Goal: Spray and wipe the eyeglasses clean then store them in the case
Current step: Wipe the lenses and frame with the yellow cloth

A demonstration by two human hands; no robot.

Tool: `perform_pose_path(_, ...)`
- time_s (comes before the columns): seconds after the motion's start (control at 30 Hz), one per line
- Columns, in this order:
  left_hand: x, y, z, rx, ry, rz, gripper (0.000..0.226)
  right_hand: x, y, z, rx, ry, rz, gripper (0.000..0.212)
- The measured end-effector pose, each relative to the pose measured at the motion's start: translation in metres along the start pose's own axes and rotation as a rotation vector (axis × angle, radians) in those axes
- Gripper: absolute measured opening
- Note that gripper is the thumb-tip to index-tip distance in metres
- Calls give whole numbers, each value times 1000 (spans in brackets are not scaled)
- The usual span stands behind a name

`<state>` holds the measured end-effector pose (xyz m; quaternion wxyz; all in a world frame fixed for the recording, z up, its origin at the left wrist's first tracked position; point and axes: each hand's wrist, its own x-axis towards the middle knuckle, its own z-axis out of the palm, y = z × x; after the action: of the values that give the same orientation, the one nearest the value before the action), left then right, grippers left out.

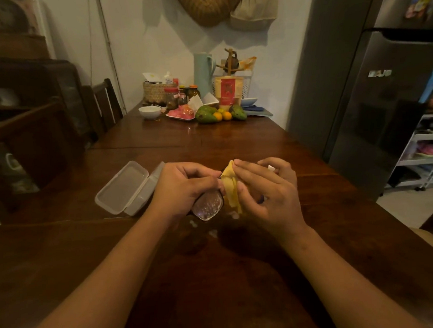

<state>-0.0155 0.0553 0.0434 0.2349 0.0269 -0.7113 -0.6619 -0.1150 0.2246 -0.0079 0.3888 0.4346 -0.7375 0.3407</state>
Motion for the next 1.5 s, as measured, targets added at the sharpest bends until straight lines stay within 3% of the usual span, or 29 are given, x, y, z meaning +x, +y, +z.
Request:
perform_pose_path(0.23,2,-4,0,25,31,4,14,-1,1,1,52,23,-51,21)
perform_pose_path(0.43,2,-5,3,49,23,11,13,3,-1,3,122,108,41,19)
perform_pose_path(0.63,3,-3,2,-13,73,-3,12,1,-14,3,43,-17,42,33)
perform_pose_path(0.93,5,-5,2,-98,114,-49,4,1,5,5,84,21,102,21)
perform_pose_path(1.37,7,-5,1,-193,244,-157,4,-1,-38,4,69,-101,-258,23)
perform_pose_path(1.5,7,-5,0,-168,264,-130,9,-1,-28,3,-7,-84,-199,25)
